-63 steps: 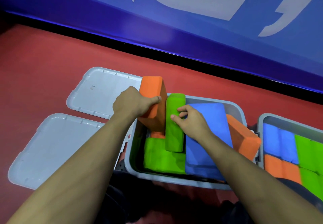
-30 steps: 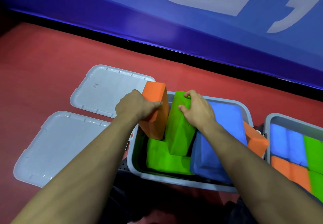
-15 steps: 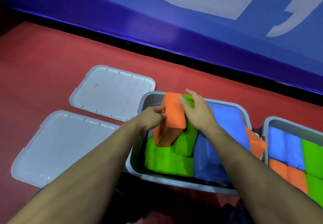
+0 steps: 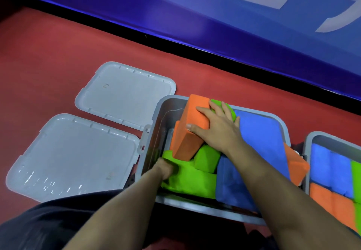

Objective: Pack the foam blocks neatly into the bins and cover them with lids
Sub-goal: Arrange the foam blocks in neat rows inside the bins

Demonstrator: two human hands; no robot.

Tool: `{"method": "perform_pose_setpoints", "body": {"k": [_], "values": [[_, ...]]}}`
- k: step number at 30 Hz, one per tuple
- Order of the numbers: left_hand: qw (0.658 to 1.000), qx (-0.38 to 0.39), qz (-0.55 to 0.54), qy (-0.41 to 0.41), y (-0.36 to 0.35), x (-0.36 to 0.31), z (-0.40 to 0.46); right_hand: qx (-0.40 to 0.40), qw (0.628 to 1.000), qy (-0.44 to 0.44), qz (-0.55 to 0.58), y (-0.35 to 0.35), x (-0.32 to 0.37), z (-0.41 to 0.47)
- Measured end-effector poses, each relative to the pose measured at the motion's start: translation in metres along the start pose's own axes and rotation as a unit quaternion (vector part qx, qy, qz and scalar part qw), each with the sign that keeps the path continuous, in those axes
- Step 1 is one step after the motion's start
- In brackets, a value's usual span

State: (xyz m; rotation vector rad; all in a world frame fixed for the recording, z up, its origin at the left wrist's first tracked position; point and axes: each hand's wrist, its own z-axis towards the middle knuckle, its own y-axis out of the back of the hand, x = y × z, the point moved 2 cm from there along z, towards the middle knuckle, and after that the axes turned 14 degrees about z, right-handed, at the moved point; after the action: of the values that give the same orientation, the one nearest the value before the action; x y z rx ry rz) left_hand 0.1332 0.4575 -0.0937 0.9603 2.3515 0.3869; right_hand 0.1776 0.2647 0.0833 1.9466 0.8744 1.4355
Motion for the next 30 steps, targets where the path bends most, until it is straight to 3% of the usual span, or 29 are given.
{"method": "perform_pose_setpoints", "body": {"k": [6,13,23,26,30], "values": [[0.988,0.044,-0.143,0.025,-0.046,0.051,0.067,-0.009,1.0,0.015,-0.001,0.0,-0.004,0.005],[0.987,0.07,-0.143,0.0,-0.051,0.078,0.098,-0.004,1.0,0.013,0.022,0.003,-0.003,0.009],[0.963,0.117,-0.238,0.053,-0.002,0.002,-0.033,-0.074,0.997,-0.008,-0.004,0.009,0.01,0.001],[0.969,0.119,-0.209,0.063,0.005,-0.014,-0.056,-0.104,0.995,-0.005,0.0,0.001,0.013,0.0],[0.98,0.139,-0.127,0.064,0.031,-0.039,-0.069,-0.075,0.997,0.01,0.01,0.002,0.015,0.002]]}}
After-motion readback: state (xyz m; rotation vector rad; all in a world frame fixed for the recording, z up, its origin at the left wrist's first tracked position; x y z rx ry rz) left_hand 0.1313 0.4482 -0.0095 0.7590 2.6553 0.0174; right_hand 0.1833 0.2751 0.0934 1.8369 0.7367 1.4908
